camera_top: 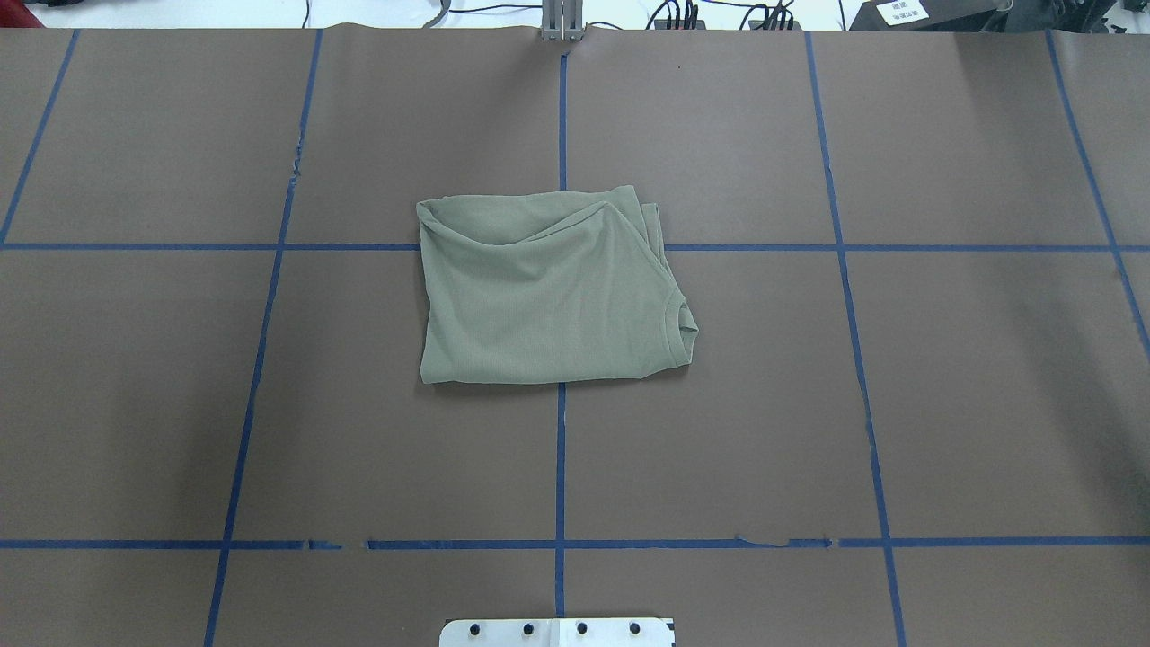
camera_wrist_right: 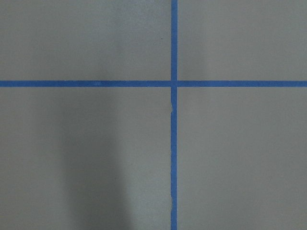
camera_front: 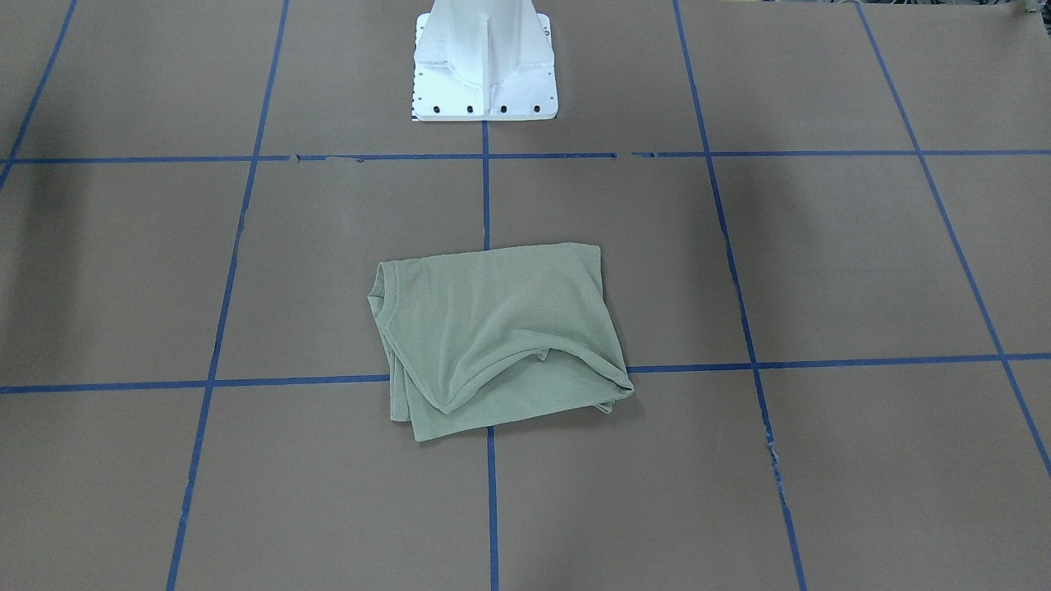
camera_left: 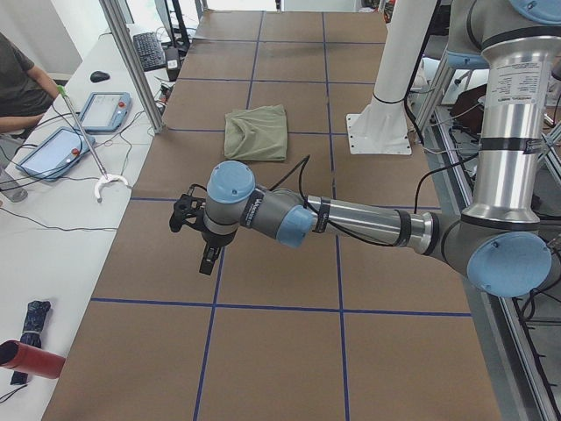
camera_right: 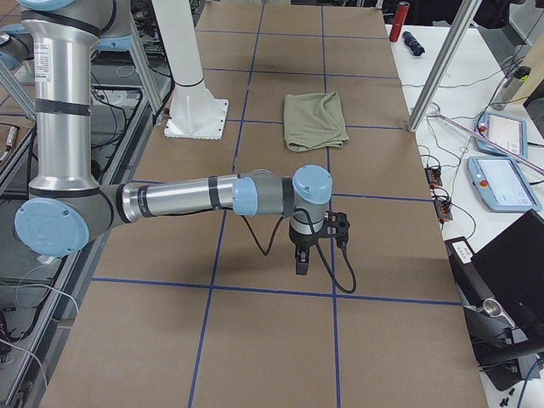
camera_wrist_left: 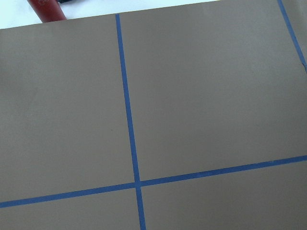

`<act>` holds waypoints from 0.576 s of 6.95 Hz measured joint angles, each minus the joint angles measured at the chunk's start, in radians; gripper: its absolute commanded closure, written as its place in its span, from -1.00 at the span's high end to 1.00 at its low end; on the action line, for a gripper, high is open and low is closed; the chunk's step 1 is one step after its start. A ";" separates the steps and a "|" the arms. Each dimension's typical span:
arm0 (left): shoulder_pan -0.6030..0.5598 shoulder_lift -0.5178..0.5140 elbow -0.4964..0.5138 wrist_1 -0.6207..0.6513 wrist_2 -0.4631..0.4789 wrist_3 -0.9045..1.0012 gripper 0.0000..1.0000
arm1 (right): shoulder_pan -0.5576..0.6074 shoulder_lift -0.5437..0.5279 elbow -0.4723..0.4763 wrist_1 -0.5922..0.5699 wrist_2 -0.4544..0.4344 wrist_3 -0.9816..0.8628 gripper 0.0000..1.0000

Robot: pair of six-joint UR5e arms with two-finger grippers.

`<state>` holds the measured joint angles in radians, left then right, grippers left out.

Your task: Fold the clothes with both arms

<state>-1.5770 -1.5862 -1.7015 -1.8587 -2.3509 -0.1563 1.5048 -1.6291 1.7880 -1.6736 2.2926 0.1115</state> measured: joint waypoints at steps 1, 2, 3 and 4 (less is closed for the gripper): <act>0.002 0.012 -0.001 0.015 0.003 0.001 1.00 | 0.000 0.002 -0.010 0.000 0.001 0.002 1.00; 0.008 0.028 -0.001 0.041 0.006 0.011 1.00 | 0.000 0.005 -0.020 0.000 0.002 0.001 1.00; 0.016 0.049 -0.002 0.066 0.012 0.047 1.00 | 0.000 0.008 -0.030 0.001 0.002 -0.002 1.00; 0.021 0.077 -0.004 0.081 0.017 0.094 1.00 | 0.000 0.013 -0.043 0.001 0.002 -0.004 1.00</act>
<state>-1.5564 -1.5090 -1.7058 -1.7773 -2.3342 -0.0618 1.5046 -1.6165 1.7447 -1.6723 2.2948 0.1076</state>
